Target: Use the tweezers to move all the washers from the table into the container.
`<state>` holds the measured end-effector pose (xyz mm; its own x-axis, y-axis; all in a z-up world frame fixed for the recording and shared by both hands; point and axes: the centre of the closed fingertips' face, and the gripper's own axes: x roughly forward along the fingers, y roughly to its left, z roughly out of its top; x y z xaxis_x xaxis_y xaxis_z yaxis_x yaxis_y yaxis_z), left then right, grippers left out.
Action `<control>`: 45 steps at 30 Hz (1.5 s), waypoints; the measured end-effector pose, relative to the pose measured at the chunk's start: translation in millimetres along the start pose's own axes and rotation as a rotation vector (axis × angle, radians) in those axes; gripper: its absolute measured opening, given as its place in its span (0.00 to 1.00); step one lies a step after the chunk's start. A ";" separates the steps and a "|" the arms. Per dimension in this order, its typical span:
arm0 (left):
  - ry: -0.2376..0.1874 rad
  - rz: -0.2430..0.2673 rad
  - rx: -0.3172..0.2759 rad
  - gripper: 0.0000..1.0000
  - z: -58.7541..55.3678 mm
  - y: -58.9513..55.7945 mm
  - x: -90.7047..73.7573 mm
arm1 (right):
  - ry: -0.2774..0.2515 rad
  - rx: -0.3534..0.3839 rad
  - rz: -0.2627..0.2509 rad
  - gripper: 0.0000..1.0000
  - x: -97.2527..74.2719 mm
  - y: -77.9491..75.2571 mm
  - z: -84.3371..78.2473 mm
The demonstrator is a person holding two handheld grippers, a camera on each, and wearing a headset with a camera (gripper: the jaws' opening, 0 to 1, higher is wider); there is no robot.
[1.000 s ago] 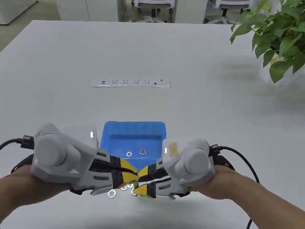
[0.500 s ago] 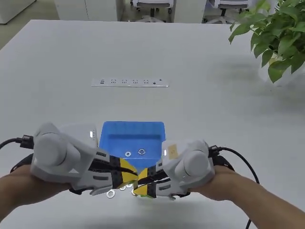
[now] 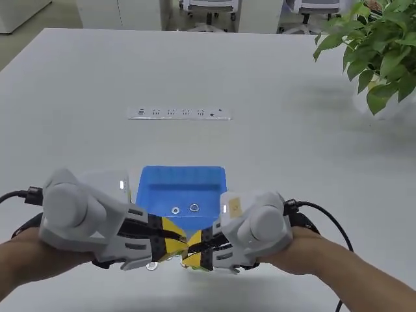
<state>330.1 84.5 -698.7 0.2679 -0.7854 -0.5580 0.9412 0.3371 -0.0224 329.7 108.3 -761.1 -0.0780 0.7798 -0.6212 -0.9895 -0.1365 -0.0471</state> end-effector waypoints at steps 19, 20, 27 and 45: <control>-0.088 0.123 -0.073 0.56 -1.2 14.0 -16.5 | -0.003 -0.022 -0.009 0.09 -10.5 -2.8 14.0; -0.091 0.126 -0.077 0.57 -1.5 13.8 -17.3 | -0.003 -0.022 -0.009 0.09 -11.1 -2.9 15.1; -0.098 0.152 -0.096 0.67 -5.7 14.1 -21.3 | -0.008 -0.027 -0.016 0.09 -17.3 -6.6 24.0; -0.118 0.211 -0.143 0.82 -11.7 18.0 -33.3 | -0.039 -0.018 -0.045 0.09 -32.8 -22.0 39.7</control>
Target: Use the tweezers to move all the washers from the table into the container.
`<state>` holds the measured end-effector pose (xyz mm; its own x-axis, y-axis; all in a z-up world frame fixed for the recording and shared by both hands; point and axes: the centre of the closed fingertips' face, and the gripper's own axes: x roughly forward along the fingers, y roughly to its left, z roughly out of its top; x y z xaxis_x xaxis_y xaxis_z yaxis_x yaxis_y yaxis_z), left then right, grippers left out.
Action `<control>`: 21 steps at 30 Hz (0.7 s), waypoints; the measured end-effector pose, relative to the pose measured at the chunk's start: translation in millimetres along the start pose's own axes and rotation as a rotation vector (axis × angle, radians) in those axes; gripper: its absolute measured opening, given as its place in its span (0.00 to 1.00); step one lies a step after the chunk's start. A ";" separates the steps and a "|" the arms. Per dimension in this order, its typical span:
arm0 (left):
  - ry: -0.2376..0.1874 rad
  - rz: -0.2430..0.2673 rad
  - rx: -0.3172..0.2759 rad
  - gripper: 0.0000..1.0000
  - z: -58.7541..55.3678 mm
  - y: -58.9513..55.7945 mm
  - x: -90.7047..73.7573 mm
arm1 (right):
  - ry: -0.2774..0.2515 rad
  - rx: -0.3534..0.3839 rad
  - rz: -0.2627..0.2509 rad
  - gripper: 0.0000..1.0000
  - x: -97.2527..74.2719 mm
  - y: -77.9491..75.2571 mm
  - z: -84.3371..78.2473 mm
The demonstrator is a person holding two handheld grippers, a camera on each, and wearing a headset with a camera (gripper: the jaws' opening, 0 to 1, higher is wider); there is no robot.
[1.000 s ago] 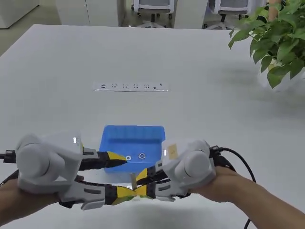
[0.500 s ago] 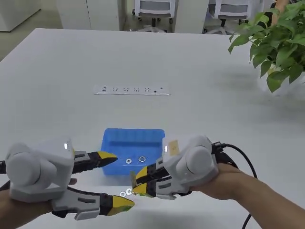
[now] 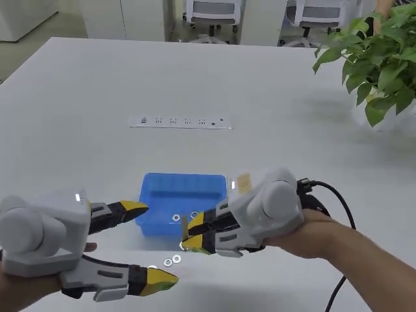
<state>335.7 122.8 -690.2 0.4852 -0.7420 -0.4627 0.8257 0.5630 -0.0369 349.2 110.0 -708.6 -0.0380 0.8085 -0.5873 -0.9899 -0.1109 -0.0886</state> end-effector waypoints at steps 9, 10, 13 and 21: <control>-0.005 0.016 -0.016 0.89 -1.0 2.2 -1.9 | -0.019 -0.002 -0.020 0.09 -5.0 -13.1 5.7; -0.005 0.018 -0.019 0.89 -1.2 2.6 -2.2 | -0.019 -0.005 -0.024 0.09 -5.5 -15.3 6.3; -0.007 0.020 -0.025 0.91 -1.3 3.4 -3.2 | -0.024 -0.010 -0.031 0.09 -7.0 -20.7 8.0; -0.012 0.035 -0.040 0.97 -2.6 6.9 -5.1 | -0.034 -0.025 -0.043 0.09 -9.6 -34.2 10.9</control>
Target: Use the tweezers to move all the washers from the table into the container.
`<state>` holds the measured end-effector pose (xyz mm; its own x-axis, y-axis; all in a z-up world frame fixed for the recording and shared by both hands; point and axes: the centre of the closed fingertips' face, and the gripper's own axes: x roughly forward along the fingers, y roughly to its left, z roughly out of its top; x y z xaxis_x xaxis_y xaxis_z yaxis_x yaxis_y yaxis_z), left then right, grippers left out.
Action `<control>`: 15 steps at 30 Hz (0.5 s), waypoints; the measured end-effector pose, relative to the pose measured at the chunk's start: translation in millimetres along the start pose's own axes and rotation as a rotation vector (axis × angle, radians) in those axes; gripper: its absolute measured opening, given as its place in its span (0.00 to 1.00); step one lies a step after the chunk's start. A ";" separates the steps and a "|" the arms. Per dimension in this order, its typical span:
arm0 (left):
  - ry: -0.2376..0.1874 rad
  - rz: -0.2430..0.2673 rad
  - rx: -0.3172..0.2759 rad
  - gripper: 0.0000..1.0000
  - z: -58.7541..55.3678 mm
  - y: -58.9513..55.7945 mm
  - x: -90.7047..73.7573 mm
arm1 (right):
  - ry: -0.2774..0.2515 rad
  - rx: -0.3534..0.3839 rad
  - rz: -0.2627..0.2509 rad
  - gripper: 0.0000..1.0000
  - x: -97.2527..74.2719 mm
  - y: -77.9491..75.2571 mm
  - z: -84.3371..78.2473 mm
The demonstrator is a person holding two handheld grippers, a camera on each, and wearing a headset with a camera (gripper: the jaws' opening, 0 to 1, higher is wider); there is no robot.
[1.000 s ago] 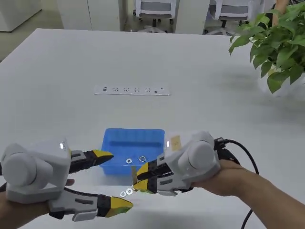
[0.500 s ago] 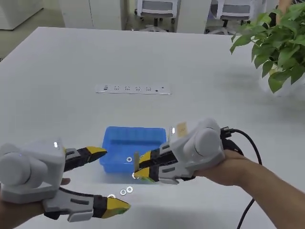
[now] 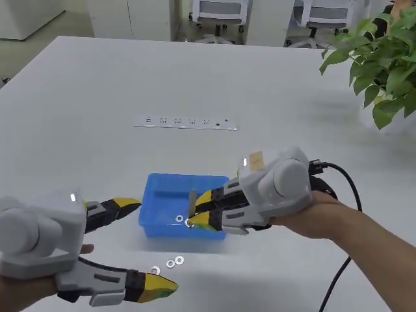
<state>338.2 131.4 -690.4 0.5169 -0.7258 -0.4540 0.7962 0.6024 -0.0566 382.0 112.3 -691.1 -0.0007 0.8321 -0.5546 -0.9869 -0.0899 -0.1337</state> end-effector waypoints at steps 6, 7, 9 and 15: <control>-0.004 0.005 -0.007 0.99 0.4 1.2 -0.6 | -0.008 -0.004 -0.005 0.09 0.8 -7.5 -0.5; -0.004 0.006 -0.009 0.99 0.3 1.6 -0.7 | -0.009 -0.005 -0.006 0.09 1.0 -8.5 -0.9; -0.003 0.006 -0.007 0.99 0.0 2.1 -1.0 | -0.009 -0.006 -0.008 0.09 1.8 -10.7 -2.4; 0.003 0.011 -0.005 0.99 -0.9 6.0 -2.3 | -0.007 -0.006 -0.007 0.09 4.4 -16.0 -7.3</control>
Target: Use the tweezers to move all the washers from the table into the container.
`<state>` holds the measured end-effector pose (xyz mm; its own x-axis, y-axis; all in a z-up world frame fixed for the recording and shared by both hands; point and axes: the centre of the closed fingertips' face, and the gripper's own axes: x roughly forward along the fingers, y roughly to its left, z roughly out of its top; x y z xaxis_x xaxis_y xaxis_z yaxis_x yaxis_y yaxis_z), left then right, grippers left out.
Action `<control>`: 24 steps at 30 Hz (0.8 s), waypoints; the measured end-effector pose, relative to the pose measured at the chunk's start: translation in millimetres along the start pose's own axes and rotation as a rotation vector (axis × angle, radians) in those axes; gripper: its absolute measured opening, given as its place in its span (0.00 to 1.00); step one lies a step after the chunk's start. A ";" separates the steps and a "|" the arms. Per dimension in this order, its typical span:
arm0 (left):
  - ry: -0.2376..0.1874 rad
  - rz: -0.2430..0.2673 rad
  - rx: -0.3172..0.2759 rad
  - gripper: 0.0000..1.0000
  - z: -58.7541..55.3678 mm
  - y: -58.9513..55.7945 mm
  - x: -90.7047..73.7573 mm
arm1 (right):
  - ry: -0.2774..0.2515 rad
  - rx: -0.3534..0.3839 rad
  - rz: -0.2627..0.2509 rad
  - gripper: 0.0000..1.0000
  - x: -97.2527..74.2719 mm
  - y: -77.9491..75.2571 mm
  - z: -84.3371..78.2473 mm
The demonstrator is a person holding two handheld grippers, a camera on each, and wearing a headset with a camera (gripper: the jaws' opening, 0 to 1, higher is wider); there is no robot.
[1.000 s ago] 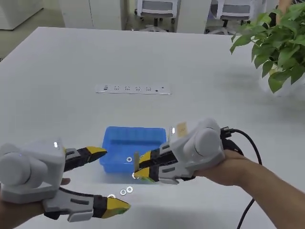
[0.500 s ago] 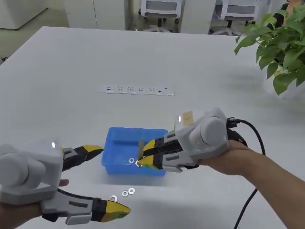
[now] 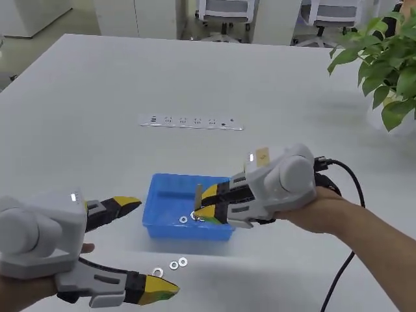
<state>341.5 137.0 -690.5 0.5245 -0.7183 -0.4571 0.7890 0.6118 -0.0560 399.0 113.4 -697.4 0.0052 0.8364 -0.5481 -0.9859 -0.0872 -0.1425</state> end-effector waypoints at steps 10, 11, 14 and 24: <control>0.021 0.008 -0.008 0.98 -7.2 4.8 -0.8 | 0.006 0.003 0.003 0.09 8.7 -10.1 -7.7; 0.020 0.008 -0.011 0.98 -7.5 5.0 -0.4 | 0.007 0.002 0.003 0.09 9.6 -10.8 -8.6; 0.024 0.006 -0.013 0.98 -8.8 5.5 0.8 | 0.008 0.005 0.005 0.09 12.0 -13.2 -10.7; 0.019 0.000 -0.008 0.97 -3.1 8.0 5.0 | 0.020 0.014 0.006 0.09 18.3 -19.4 -21.6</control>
<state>349.4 139.4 -695.9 0.5184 -0.7120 -0.4737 0.7864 0.6145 -0.0630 421.8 118.8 -722.4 0.0030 0.8248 -0.5654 -0.9882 -0.0843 -0.1282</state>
